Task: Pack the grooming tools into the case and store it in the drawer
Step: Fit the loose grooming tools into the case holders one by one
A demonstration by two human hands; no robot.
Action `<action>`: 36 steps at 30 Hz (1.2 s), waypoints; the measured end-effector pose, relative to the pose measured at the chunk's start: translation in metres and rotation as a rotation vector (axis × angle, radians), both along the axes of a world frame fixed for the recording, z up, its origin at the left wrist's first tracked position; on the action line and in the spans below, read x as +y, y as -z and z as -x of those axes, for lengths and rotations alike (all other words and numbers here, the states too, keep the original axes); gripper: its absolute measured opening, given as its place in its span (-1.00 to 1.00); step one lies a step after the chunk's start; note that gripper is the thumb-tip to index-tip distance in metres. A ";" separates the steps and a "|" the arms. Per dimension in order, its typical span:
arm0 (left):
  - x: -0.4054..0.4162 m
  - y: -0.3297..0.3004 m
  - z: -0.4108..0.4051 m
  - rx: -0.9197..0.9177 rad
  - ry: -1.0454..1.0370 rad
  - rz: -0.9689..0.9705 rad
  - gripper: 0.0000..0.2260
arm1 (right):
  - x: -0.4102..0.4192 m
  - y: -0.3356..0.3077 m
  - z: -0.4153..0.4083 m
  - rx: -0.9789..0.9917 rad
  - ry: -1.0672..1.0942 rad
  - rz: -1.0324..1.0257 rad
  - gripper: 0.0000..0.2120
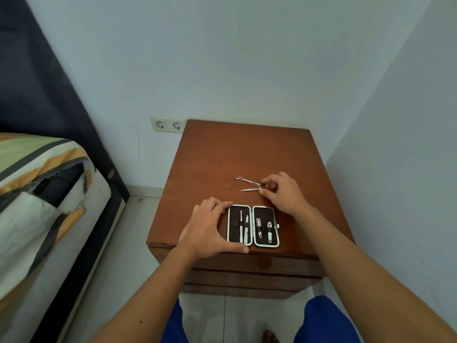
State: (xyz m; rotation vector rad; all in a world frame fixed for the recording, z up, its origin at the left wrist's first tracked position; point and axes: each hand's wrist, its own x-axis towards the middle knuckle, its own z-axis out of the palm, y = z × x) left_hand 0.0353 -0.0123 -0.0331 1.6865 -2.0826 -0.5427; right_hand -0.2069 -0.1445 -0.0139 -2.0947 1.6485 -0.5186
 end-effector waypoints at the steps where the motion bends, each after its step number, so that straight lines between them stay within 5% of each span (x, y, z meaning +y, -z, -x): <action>1: 0.000 0.000 0.000 0.002 -0.001 -0.001 0.14 | 0.000 -0.002 0.001 0.001 -0.008 -0.006 -0.75; 11: -0.002 -0.001 0.000 0.013 -0.001 0.000 0.13 | 0.026 -0.013 0.020 -0.101 -0.108 -0.110 -0.90; 27: -0.001 0.000 -0.001 0.038 -0.004 -0.013 0.12 | 0.030 -0.014 0.003 -0.756 0.133 -0.285 -0.74; 36: -0.007 -0.006 -0.016 0.168 0.061 -0.146 0.07 | 0.028 -0.026 -0.020 -0.735 0.052 -0.251 -0.88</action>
